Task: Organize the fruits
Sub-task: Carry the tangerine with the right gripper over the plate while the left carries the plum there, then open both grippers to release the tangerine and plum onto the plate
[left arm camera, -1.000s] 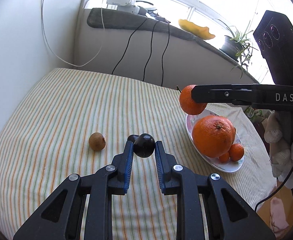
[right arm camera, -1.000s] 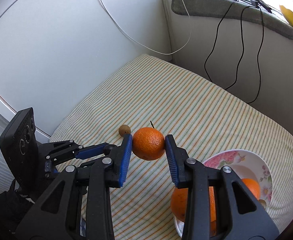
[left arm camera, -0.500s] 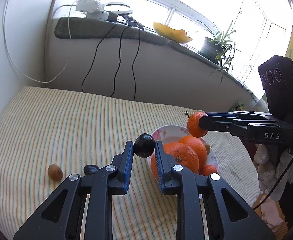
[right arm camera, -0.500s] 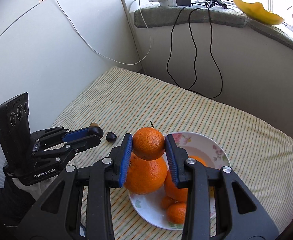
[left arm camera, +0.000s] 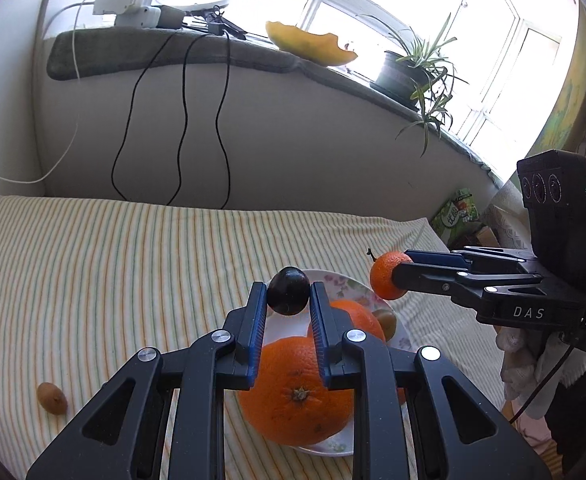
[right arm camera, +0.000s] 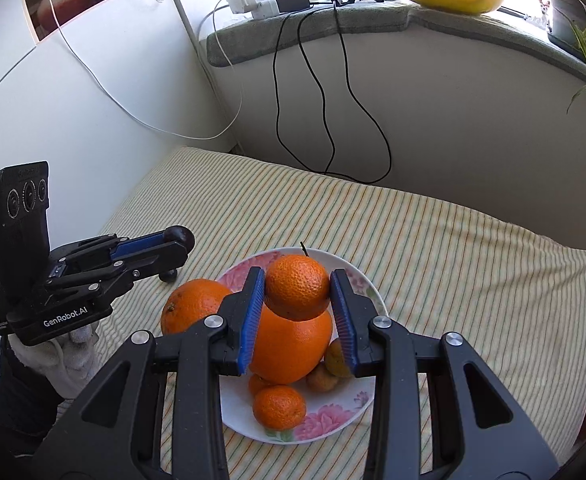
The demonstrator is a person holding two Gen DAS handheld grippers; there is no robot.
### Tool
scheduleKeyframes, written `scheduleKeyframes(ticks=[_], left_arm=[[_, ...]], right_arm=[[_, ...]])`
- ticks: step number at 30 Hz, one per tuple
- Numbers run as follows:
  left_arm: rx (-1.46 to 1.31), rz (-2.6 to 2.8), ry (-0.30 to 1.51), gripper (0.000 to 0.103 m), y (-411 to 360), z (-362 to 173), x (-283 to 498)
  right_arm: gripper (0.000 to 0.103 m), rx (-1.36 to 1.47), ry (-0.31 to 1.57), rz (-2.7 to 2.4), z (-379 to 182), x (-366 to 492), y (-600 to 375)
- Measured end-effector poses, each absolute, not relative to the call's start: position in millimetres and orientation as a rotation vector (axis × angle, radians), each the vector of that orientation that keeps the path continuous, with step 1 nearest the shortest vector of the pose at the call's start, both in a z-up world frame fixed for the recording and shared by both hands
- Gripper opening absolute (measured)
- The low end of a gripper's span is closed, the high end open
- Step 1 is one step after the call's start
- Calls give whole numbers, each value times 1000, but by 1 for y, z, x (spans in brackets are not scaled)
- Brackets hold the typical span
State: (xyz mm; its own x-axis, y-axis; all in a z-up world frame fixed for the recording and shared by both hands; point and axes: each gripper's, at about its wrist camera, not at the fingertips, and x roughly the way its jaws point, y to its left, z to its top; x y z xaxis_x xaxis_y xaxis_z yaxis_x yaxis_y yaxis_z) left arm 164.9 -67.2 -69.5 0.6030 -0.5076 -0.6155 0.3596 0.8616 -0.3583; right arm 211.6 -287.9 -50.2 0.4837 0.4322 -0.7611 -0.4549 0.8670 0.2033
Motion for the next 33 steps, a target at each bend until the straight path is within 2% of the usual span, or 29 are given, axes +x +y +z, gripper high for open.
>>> scheduleKeyframes(ticks=[25, 28, 33], left_arm=[[-168, -538, 862, 21, -96, -81, 186], [-168, -537, 863, 30, -96, -80, 186], [-174, -535, 867, 34, -96, -80, 186]], right_arm=[[36, 12, 981, 525, -84, 226, -310], [36, 14, 985, 526, -86, 226, -310], [37, 16, 984, 531, -86, 228, -310]])
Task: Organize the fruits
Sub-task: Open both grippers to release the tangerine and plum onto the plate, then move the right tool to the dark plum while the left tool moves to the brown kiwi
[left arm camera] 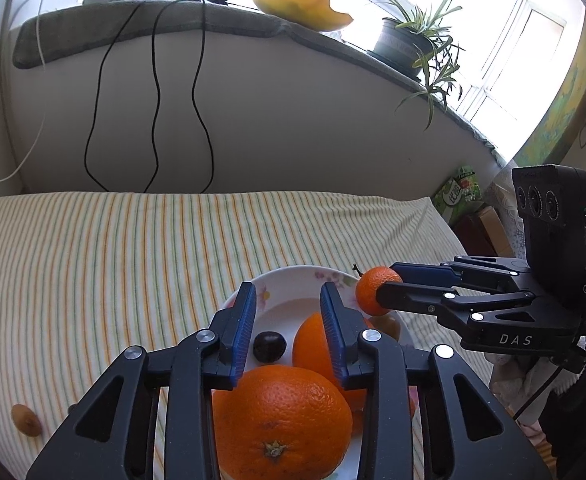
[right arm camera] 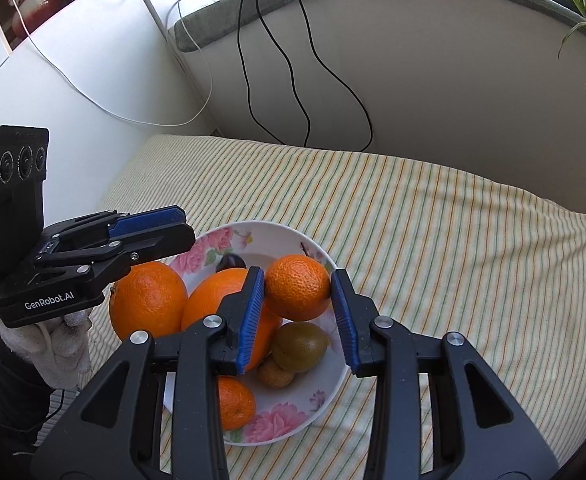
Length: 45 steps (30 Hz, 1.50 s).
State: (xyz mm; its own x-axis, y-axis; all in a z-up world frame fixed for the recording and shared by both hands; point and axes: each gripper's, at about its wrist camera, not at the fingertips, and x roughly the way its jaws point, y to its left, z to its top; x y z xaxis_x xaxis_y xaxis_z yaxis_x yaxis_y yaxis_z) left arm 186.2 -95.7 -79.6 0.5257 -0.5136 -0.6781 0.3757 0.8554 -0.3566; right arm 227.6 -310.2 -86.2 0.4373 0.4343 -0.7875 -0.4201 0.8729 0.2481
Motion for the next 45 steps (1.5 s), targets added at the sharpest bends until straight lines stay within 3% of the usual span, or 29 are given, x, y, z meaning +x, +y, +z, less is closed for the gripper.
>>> scheduleKeyframes(ticks=[2, 6, 16, 32, 34, 35, 36, 45], left_arm=[[-181, -535, 868, 39, -95, -80, 186], [-183, -534, 866, 39, -93, -78, 184], [-181, -513, 852, 59, -91, -73, 178], [-213, -473, 807, 61, -57, -57, 162], [-220, -460, 797, 61, -49, -54, 159], [-225, -454, 792, 61, -44, -53, 157], [-229, -446, 787, 61, -38, -52, 156], [-242, -356, 764, 61, 11, -48, 139]], right_arm=[[38, 17, 984, 535, -86, 227, -310], [68, 30, 956, 543, -82, 224, -312], [73, 35, 937, 539, -75, 217, -312], [73, -8, 911, 570, -59, 197, -288], [79, -17, 904, 587, -56, 193, -282], [90, -24, 895, 596, -54, 190, -278], [92, -31, 882, 606, -52, 187, -274], [92, -205, 826, 670, -39, 161, -220]])
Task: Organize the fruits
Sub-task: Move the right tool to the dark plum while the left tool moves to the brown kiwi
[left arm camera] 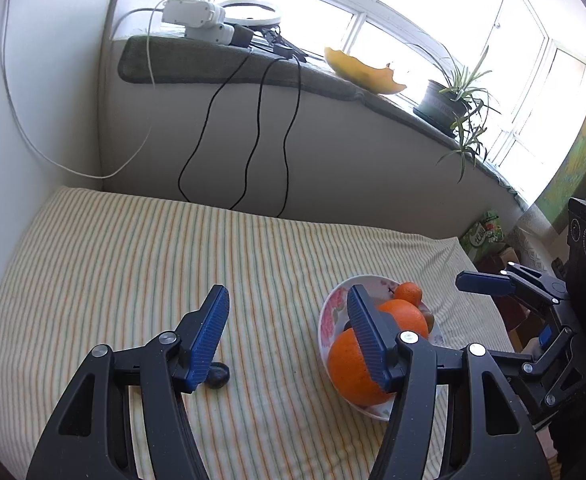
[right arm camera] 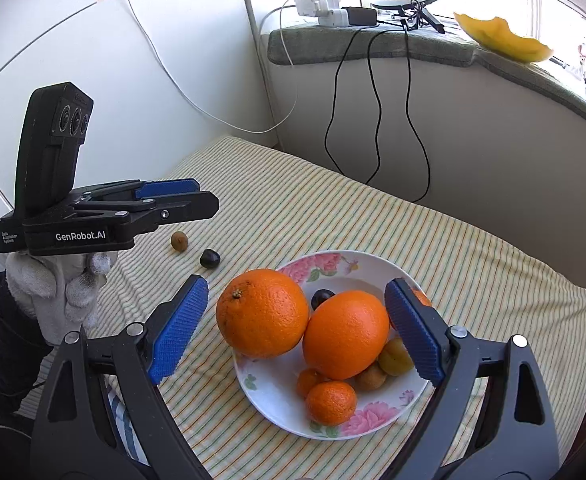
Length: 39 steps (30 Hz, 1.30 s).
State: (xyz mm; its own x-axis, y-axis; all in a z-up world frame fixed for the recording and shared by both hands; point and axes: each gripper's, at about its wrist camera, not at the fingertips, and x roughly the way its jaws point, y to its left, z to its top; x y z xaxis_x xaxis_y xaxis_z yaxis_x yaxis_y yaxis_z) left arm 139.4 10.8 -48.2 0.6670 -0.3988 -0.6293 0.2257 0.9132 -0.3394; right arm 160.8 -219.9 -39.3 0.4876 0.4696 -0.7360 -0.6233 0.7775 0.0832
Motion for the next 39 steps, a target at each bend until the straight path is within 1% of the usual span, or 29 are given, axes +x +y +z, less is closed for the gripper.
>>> scheduleKeyframes(ticks=[5, 13, 26, 32, 34, 37, 38, 39], left_arm=[[-238, -301, 773, 61, 35, -55, 129], [-217, -239, 787, 61, 59, -64, 114], [-160, -201, 778, 61, 74, -70, 101], [-185, -211, 806, 60, 82, -84, 104], [-188, -221, 823, 54, 83, -90, 105], [-186, -232, 844, 48, 82, -99, 106], [-185, -235, 851, 47, 82, -101, 106], [-185, -240, 856, 45, 82, -104, 107]], right_arm=[[92, -303, 799, 708, -41, 147, -188], [92, -357, 814, 768, -49, 142, -152], [92, -440, 857, 821, -65, 139, -111], [92, -504, 878, 833, -73, 142, -94], [92, -532, 889, 837, -76, 143, -89], [92, -571, 914, 843, -85, 145, -81], [91, -586, 921, 843, -88, 146, -78], [87, -601, 930, 843, -91, 147, -75]])
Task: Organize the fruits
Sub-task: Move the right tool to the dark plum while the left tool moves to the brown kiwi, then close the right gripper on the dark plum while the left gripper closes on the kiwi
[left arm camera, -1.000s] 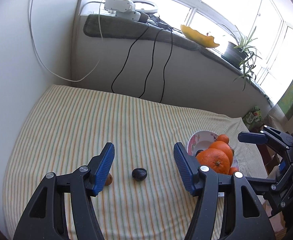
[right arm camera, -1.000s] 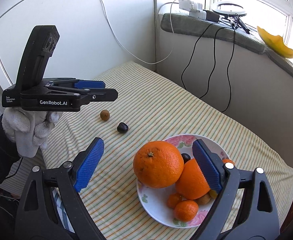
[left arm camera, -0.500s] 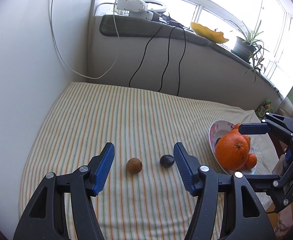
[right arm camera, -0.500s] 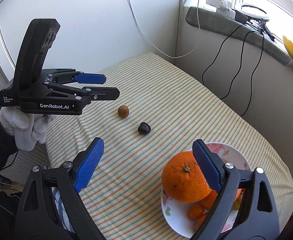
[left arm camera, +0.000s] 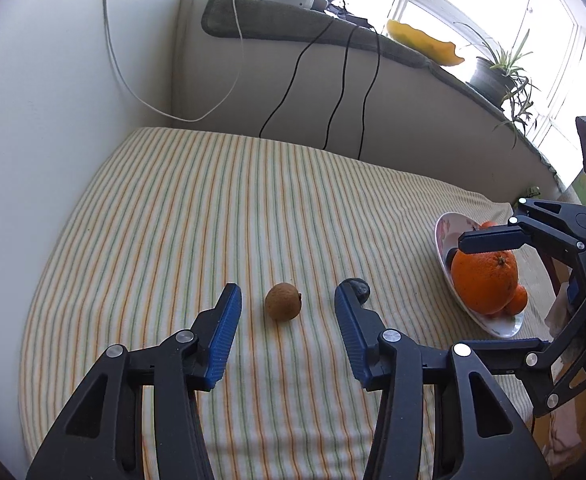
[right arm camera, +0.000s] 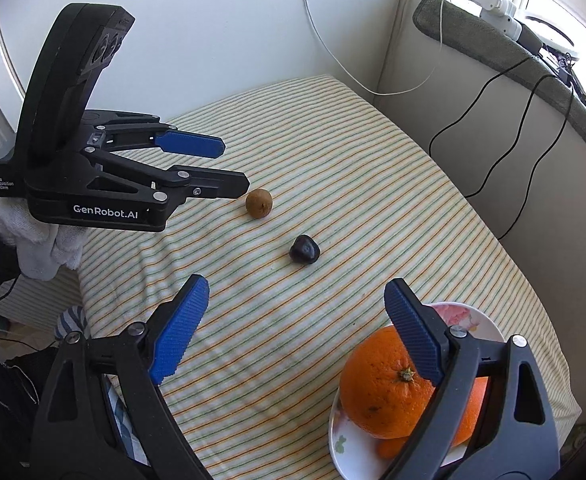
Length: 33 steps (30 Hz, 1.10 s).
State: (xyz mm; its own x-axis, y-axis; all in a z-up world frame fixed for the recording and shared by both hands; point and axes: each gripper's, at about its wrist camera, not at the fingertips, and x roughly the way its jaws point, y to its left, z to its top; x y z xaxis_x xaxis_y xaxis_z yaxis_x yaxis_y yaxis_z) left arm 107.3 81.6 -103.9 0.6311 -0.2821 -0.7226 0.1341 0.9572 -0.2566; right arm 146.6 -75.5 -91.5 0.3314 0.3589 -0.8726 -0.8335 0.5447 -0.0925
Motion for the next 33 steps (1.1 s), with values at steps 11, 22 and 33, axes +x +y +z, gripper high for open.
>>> scheduleKeyframes(ticks=[11, 22, 33], left_arm=[[-178, -270, 894, 36, 80, -119, 113], [-179, -294, 913, 33, 77, -128, 122], [-188, -288, 917, 23, 78, -134, 124]], right_arm=[[56, -690, 1018, 839, -122, 165, -49], [50, -736, 1077, 814, -144, 181, -27], [45, -700, 1135, 793, -152, 197, -23]])
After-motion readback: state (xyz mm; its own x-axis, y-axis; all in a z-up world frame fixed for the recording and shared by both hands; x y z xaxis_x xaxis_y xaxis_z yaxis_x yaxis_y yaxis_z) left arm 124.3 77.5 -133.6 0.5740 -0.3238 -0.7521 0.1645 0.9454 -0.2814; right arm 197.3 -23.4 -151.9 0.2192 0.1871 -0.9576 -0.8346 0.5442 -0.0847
